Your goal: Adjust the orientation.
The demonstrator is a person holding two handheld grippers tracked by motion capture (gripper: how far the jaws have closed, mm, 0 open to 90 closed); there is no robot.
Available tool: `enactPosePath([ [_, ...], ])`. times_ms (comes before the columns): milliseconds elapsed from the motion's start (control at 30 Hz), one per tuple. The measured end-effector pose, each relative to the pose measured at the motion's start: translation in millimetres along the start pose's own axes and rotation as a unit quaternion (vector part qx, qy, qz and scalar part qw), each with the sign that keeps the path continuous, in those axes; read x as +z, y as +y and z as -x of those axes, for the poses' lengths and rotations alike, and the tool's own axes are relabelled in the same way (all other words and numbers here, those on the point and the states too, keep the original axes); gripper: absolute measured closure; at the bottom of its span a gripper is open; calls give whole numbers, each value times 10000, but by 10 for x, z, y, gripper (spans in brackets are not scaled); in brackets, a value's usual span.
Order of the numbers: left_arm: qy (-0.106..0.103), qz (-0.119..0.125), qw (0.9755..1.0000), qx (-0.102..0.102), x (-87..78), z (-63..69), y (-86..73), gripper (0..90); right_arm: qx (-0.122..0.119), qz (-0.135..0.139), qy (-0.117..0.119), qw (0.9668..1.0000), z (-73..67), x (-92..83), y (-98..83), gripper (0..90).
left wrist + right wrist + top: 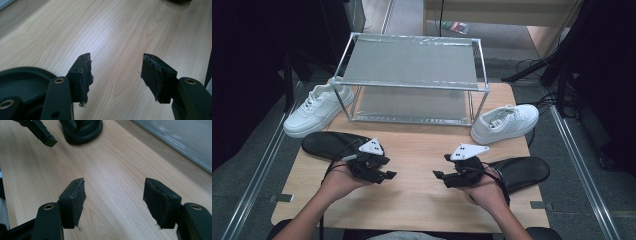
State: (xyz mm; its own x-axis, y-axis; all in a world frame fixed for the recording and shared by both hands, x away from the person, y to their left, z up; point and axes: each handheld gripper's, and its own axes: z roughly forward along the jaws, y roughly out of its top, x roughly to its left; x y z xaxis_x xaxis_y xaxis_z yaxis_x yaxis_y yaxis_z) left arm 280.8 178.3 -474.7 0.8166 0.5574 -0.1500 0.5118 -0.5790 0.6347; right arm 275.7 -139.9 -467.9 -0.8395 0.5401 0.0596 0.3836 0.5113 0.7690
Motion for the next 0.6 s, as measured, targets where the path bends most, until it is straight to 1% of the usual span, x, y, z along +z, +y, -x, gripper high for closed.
enactPosePath([
  [100, 39, 37, 9999, -85, -38, -17, -1, 404, 128, -105, 45, 9999, 65, 72, 1, 349],
  [133, 54, 49, 9999, -114, -59, -23, -7, 406, 213, -139, 70, 9997, 89, 95, 3, 350],
  [200, 51, 53, 9999, -152, -105, -36, -27, 416, 329, -133, 201, 9992, 136, 131, 20, 362],
  [233, 85, 46, 9998, -163, -126, -42, -39, 418, 348, -107, 269, 9990, 147, 140, 32, 367],
  [300, 174, 30, 9996, -204, -166, -51, -66, 408, 253, -75, 331, 9991, 153, 153, 57, 372],
  [367, 257, 29, 9994, -242, -212, -61, -97, 403, 145, -75, 324, 9993, 152, 165, 76, 371],
  [467, 320, 66, 9988, -365, -268, -81, -149, 405, 74, -84, 337, 9994, 144, 196, 102, 369],
  [600, 408, 0, 9983, -423, -323, -105, -216, 414, -32, -91, 414, 9991, 128, 253, 151, 368],
])
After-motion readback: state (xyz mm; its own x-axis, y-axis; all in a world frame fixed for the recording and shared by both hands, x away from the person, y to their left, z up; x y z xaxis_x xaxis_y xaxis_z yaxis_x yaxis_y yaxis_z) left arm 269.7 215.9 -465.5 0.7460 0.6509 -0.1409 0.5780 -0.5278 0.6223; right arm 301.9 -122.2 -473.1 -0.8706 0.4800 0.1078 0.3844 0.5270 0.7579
